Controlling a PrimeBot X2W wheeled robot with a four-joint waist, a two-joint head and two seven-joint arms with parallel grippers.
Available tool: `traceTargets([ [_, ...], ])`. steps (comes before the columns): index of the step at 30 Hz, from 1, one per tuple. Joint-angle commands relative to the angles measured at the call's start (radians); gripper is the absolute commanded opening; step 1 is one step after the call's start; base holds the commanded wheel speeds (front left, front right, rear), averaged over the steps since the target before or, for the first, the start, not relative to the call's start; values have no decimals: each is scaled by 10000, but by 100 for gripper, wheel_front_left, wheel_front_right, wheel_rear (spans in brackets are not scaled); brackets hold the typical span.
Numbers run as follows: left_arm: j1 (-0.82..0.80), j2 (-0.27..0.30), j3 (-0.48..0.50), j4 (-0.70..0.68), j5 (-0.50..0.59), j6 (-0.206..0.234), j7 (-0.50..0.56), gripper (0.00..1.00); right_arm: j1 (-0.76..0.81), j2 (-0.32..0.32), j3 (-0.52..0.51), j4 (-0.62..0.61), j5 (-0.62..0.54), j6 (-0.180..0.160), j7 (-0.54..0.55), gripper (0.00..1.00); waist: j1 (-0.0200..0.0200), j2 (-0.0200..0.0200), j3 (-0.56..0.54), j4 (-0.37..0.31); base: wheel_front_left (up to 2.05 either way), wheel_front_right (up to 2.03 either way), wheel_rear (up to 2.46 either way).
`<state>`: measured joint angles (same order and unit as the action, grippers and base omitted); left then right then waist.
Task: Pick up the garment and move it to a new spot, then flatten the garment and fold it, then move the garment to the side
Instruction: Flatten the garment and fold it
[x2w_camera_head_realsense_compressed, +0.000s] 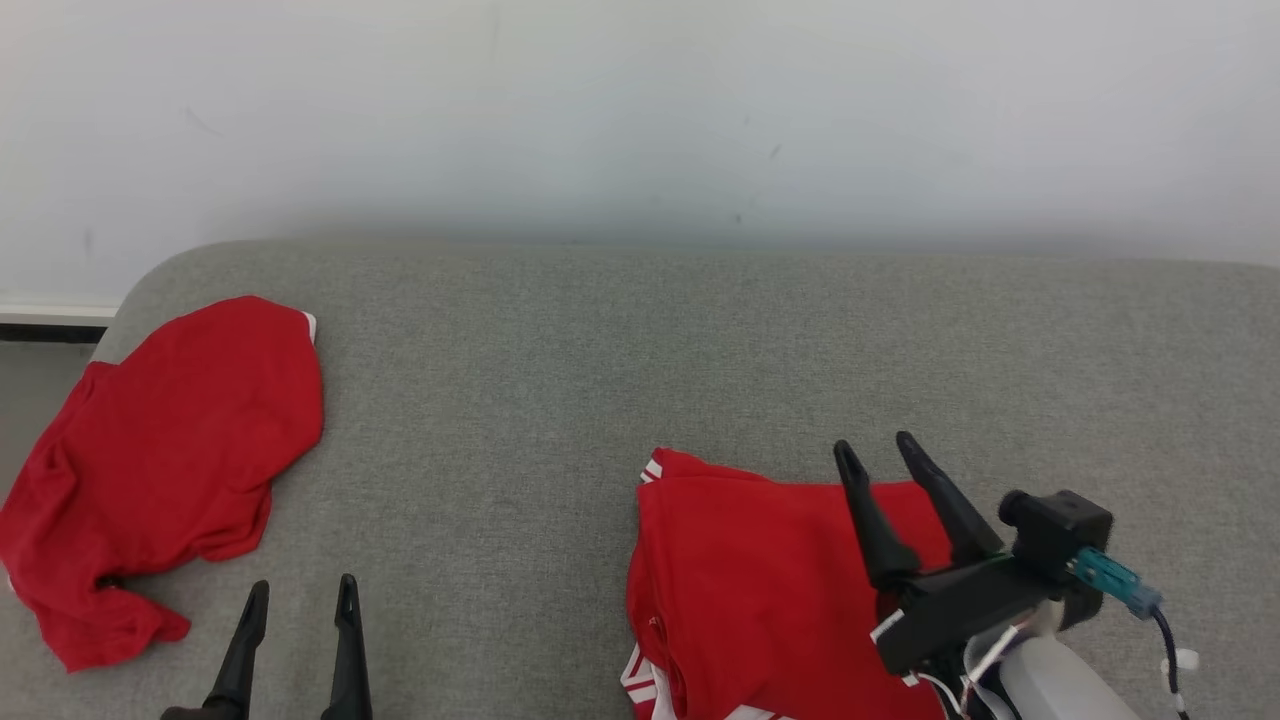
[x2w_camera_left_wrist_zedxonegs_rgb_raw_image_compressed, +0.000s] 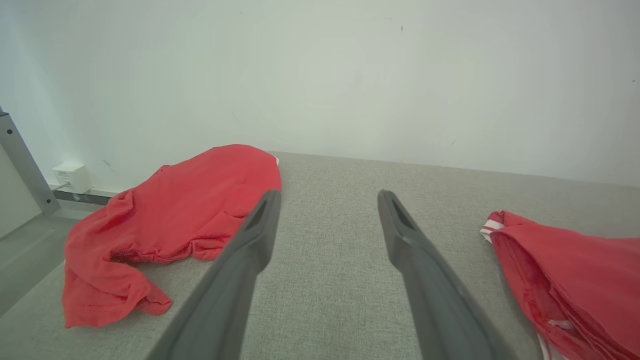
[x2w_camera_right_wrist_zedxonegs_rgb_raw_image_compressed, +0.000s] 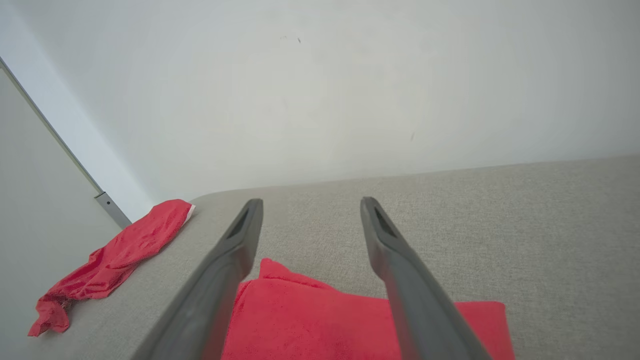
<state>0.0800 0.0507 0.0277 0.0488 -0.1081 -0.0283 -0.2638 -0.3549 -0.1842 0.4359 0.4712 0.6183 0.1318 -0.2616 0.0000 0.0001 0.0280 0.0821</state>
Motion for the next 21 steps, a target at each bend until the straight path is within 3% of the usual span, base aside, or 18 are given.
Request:
traceTargets([
  [1, 63, -3, 38, -39, 55, -34, -7, 100, 347, -82, -140, -177, -194, -25, -31, 100, 0, -1, -50, -121, 0, 0, 0],
  [7, 164, -3, 149, -145, 122, -20, -6, 100, 1730, -316, -1604, -1764, -1550, -25, -21, 100, 0, -1, -220, -409, 0, 0, 0],
  [15, 336, -2, 388, -447, 321, 73, -5, 100, 3458, 97, -3160, -3218, -2872, -25, -23, 100, 0, -1, -447, -773, 0, 0, 0],
  [21, 452, 0, 367, -542, 421, -29, -5, 100, 4136, 277, -3600, -3742, -3385, -25, -24, 100, 0, -1, -620, -877, 0, 0, 0],
])
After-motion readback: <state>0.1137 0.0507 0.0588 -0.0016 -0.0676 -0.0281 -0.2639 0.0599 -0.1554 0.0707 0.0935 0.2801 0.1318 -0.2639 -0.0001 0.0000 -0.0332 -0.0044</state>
